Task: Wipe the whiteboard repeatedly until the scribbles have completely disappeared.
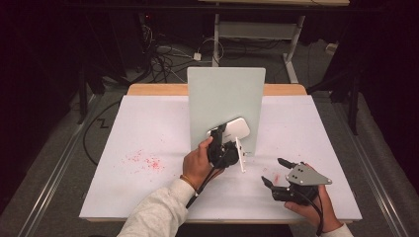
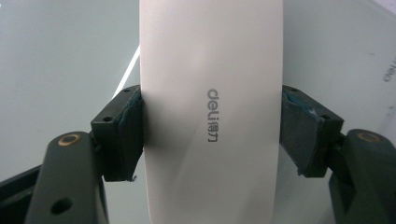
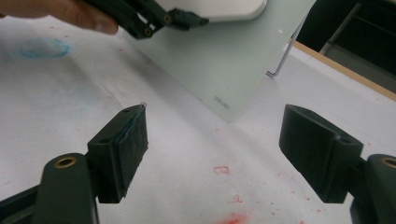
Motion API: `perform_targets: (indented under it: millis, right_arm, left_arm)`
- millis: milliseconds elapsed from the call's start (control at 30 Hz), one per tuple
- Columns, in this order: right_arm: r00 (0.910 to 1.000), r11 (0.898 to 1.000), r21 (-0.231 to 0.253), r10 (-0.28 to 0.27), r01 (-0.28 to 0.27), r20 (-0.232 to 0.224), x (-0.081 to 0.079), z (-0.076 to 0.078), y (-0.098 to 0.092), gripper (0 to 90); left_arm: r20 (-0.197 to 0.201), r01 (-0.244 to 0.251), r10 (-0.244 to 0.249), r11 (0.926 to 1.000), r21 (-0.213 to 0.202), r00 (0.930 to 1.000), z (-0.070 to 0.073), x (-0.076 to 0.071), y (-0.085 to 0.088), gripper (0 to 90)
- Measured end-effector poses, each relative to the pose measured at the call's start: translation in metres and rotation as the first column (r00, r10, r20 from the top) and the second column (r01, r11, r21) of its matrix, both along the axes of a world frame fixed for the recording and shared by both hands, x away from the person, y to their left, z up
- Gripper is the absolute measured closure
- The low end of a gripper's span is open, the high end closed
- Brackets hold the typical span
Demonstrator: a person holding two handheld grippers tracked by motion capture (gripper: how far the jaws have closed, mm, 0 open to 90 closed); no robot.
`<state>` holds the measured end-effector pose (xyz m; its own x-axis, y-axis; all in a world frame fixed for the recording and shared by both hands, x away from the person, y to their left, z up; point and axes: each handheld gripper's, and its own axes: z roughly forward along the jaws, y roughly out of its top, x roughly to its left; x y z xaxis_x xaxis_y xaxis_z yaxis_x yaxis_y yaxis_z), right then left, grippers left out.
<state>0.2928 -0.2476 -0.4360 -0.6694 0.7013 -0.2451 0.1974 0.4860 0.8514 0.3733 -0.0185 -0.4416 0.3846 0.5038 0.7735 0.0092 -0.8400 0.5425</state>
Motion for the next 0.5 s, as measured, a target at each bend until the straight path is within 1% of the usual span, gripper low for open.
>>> perform_targets:
  millis: [33, 67, 100, 133, 167, 200, 233, 267, 300, 333, 367, 400, 467, 500]
  right_arm:
    - [1.0000, 1.000, -0.003, 0.000, 0.000, -0.003, 0.000, -0.001, 0.000, 24.4]
    - [1.0000, 1.000, -0.003, -0.001, 0.001, -0.005, 0.001, -0.001, 0.000, 24.4]
    - [1.0000, 1.000, -0.006, 0.000, 0.000, -0.005, 0.002, -0.002, 0.000, 24.4]
    - [1.0000, 1.000, -0.006, -0.001, 0.001, -0.007, 0.002, -0.002, 0.000, 24.4]
    - [1.0000, 1.000, -0.007, 0.000, 0.000, -0.006, 0.001, -0.002, 0.000, 24.4]
    - [1.0000, 1.000, -0.008, 0.000, 0.000, -0.004, 0.001, -0.001, 0.000, 24.4]
    - [1.0000, 1.000, -0.006, 0.001, -0.001, -0.001, 0.001, -0.001, 0.001, 24.4]
    - [1.0000, 1.000, -0.005, 0.002, -0.002, 0.000, 0.001, 0.000, 0.000, 24.4]
    - [1.0000, 1.000, -0.003, 0.002, -0.002, 0.001, 0.001, 0.000, 0.000, 24.4]
    - [1.0000, 1.000, -0.005, 0.000, 0.000, -0.001, 0.001, -0.001, 0.000, 24.4]
    - [1.0000, 1.000, -0.007, 0.000, 0.000, -0.003, 0.001, -0.001, 0.000, 24.4]
    - [1.0000, 1.000, -0.007, 0.002, -0.002, -0.005, 0.002, -0.002, 0.000, 24.4]
    - [0.9999, 1.000, -0.013, 0.008, -0.008, -0.007, 0.001, -0.003, 0.001, 24.4]
    - [0.9999, 1.000, -0.013, 0.012, -0.012, -0.006, 0.001, -0.003, 0.000, 24.4]
  left_arm:
    - [-0.007, 0.004, -0.004, 0.9999, -0.012, 1.0000, 0.003, 0.001, 0.002, 29.0]
    - [-0.007, 0.004, -0.004, 0.9999, -0.012, 1.0000, 0.003, 0.001, 0.002, 29.0]
    - [-0.008, 0.000, 0.000, 1.0000, -0.008, 1.0000, 0.006, 0.002, 0.002, 29.0]
    - [0.003, -0.009, 0.009, 1.0000, -0.002, 1.0000, 0.010, 0.004, -0.001, 29.0]
    - [0.003, -0.009, 0.009, 1.0000, -0.002, 1.0000, 0.010, 0.004, -0.001, 29.0]
    - [0.013, -0.004, 0.004, 1.0000, 0.007, 0.9999, 0.012, 0.005, -0.008, 29.0]
    - [0.013, -0.004, 0.004, 1.0000, 0.007, 0.9999, 0.012, 0.005, -0.008, 29.0]
    - [0.031, 0.003, -0.003, 1.0000, 0.009, 0.9995, 0.011, 0.005, -0.016, 29.0]
    - [0.031, 0.003, -0.003, 1.0000, 0.009, 0.9995, 0.011, 0.005, -0.016, 29.0]
    - [0.036, 0.005, -0.006, 0.9998, 0.019, 0.9993, 0.010, 0.005, -0.025, 29.0]
    - [0.035, 0.008, -0.008, 0.9996, 0.026, 0.9993, 0.009, 0.004, -0.028, 29.0]
    - [0.035, 0.008, -0.008, 0.9996, 0.026, 0.9993, 0.009, 0.004, -0.028, 29.0]
    - [0.037, 0.018, -0.019, 0.9993, 0.031, 0.9991, 0.003, 0.002, -0.035, 29.0]
    - [0.037, 0.018, -0.019, 0.9993, 0.031, 0.9991, 0.003, 0.002, -0.035, 29.0]
